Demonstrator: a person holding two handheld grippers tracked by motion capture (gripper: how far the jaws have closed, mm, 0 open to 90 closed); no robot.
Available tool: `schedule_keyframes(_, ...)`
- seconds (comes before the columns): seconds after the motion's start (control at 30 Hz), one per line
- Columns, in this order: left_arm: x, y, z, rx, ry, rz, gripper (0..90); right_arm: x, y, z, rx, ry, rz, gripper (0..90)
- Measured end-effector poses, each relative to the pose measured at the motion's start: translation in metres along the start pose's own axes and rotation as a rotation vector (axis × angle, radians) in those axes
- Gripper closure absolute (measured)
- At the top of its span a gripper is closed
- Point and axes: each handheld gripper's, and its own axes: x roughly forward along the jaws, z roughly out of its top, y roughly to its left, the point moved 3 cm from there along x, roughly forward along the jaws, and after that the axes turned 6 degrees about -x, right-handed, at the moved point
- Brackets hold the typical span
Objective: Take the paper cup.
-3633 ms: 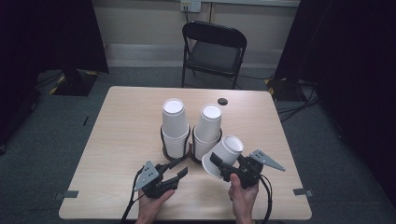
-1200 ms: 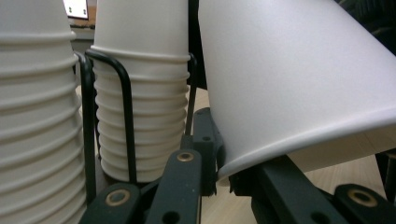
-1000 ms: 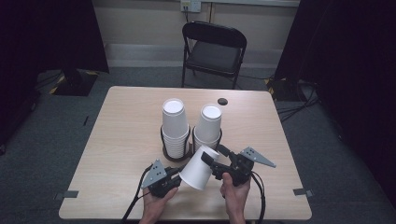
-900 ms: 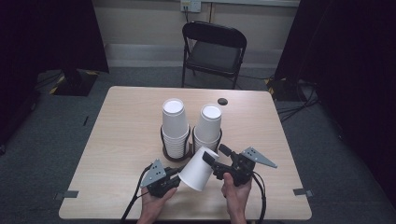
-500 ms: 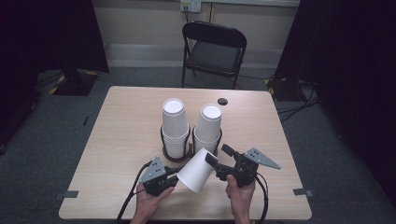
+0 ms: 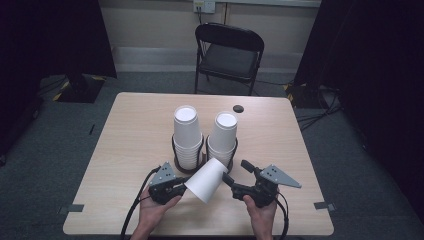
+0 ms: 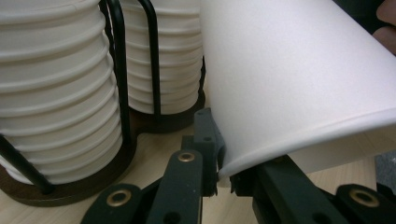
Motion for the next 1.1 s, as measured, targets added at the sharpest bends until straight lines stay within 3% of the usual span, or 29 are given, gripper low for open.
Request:
schedule_keyframes(0.17, -0.002, 0.001, 0.008, 0.028, 0.047, 0.007, 84.0, -0.003, 0.003, -0.004, -0.041, 0.007, 0.023, 12.7)
schedule_keyframes(0.33, -0.001, 0.0, 0.012, 0.042, 0.102, -0.002, 83.9, -0.006, 0.003, -0.01, -0.047, 0.014, 0.046, 12.7)
schedule_keyframes(0.43, 0.001, -0.003, 0.016, 0.074, 0.148, -0.003, 83.9, -0.008, 0.003, -0.013, -0.05, 0.017, 0.056, 12.7)
schedule_keyframes(0.5, 0.003, -0.004, 0.018, 0.078, 0.173, -0.006, 83.9, -0.01, 0.002, -0.015, -0.053, 0.025, 0.045, 13.0)
schedule_keyframes(0.87, 0.012, -0.01, 0.031, 0.111, 0.3, -0.027, 83.9, -0.013, 0.004, -0.023, -0.201, 0.07, 0.056, 13.2)
schedule_keyframes(1.1, 0.015, -0.012, 0.041, 0.155, 0.376, -0.026, 83.9, -0.012, 0.008, -0.028, -0.32, 0.073, 0.071, 13.1)
